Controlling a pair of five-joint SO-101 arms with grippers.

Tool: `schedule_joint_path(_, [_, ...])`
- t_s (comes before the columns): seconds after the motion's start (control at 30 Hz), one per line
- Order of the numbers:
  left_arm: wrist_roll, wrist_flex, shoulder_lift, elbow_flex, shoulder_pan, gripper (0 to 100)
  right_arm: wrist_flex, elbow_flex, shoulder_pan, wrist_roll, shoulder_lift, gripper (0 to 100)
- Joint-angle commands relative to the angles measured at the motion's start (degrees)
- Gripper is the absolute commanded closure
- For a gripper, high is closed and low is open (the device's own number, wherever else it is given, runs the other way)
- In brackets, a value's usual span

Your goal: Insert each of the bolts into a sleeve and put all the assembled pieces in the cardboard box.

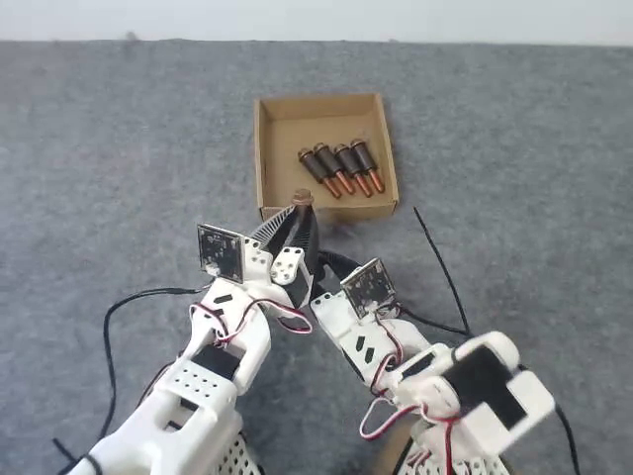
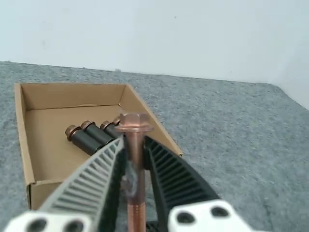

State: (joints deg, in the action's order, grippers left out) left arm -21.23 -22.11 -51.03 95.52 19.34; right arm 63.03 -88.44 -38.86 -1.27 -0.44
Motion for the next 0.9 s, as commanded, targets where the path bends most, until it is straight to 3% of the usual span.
schedule_joint_path(0.0, [0.53, -0.18, -2.29, -0.92, 0.26, 99, -1.98, 0.18, 0.75, -0.7, -4.18, 99.2])
schedule_joint_path(0.3, [0.26, 3.25, 7.91, -7.78, -1.67, 99, -1.98, 0.09, 0.57, -0.79, -4.26, 99.2])
schedule_joint_path(0.37, [0.44, 7.38, 11.34, -10.42, -3.52, 99, -1.98, 0.09, 0.75, -0.79, -4.26, 99.2])
schedule_joint_path(0.43, [0.44, 17.67, 12.4, -15.16, -6.24, 99, -1.98, 0.0, 0.75, -0.79, -4.26, 99.2])
schedule_joint_path(0.63, [3.78, 67.96, 9.76, -38.55, -11.87, 99, -2.07, 0.0, 0.84, -0.79, -4.26, 99.2])
schedule_joint_path(0.7, [6.95, 73.67, 9.85, -40.22, -12.04, 99, -2.07, -0.09, 0.84, -0.79, -4.26, 99.2])
schedule_joint_path(0.87, [4.22, 74.02, 14.51, -40.4, -13.89, 99, -2.07, -0.26, 0.84, -0.79, -4.26, 99.2])
